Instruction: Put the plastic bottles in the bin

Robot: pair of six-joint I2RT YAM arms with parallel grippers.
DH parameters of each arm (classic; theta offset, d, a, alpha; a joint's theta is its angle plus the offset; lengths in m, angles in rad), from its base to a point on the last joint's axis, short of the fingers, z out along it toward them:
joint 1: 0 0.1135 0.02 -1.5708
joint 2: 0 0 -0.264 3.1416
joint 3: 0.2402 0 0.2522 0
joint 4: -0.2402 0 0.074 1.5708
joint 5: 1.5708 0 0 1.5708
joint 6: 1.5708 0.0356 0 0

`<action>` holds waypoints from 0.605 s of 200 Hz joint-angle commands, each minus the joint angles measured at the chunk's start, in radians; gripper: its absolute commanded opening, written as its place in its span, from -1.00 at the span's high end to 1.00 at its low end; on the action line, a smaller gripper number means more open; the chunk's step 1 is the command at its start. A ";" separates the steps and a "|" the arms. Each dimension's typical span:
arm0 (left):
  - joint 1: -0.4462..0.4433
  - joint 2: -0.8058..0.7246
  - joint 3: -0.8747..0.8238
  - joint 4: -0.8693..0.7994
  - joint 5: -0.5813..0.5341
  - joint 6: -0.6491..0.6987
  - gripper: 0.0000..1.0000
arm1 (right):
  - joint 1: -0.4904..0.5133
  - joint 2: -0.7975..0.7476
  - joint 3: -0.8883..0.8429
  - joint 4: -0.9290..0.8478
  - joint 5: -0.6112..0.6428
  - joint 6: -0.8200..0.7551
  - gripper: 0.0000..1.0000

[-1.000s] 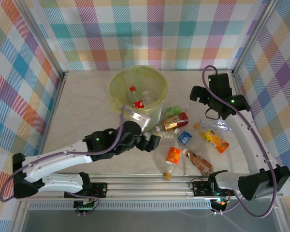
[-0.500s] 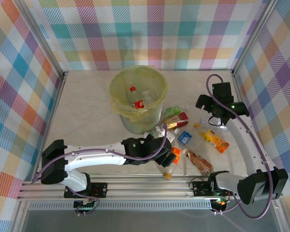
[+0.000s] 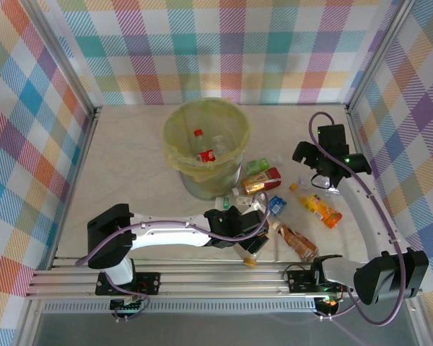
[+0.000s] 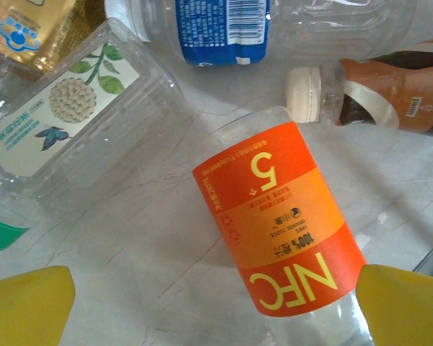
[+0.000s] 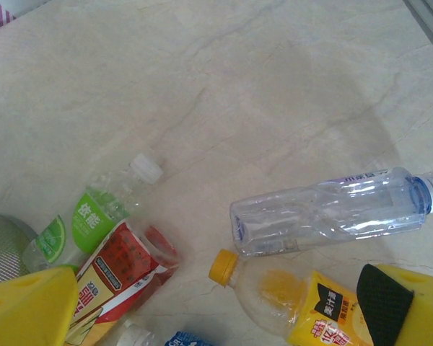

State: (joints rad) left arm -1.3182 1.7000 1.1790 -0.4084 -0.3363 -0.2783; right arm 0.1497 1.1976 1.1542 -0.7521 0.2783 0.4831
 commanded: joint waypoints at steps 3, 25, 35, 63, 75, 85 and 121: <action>-0.009 0.039 0.042 0.031 0.057 0.014 -1.00 | -0.010 -0.006 -0.014 0.022 -0.013 0.008 -0.99; -0.009 0.083 0.061 0.032 0.075 0.001 -1.00 | -0.010 -0.006 -0.020 0.031 -0.020 0.009 -0.99; -0.009 0.103 0.071 0.029 0.068 -0.005 -1.00 | -0.010 -0.005 -0.023 0.033 -0.021 0.010 -0.99; -0.008 0.161 0.107 -0.001 0.024 -0.024 -1.00 | -0.010 -0.003 -0.024 0.036 -0.024 0.009 -0.99; -0.007 0.186 0.128 -0.022 0.003 -0.031 -1.00 | -0.010 -0.003 -0.024 0.037 -0.025 0.007 -0.99; -0.005 0.205 0.135 -0.032 -0.007 -0.036 -0.99 | -0.010 -0.003 -0.024 0.037 -0.025 0.006 -0.99; 0.016 0.251 0.148 -0.041 -0.008 -0.043 -0.81 | -0.011 -0.009 -0.030 0.043 -0.026 0.004 -0.99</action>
State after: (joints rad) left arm -1.3151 1.9224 1.2972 -0.4126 -0.3176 -0.3042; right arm 0.1440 1.1976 1.1385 -0.7334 0.2668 0.4831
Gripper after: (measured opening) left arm 0.930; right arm 0.996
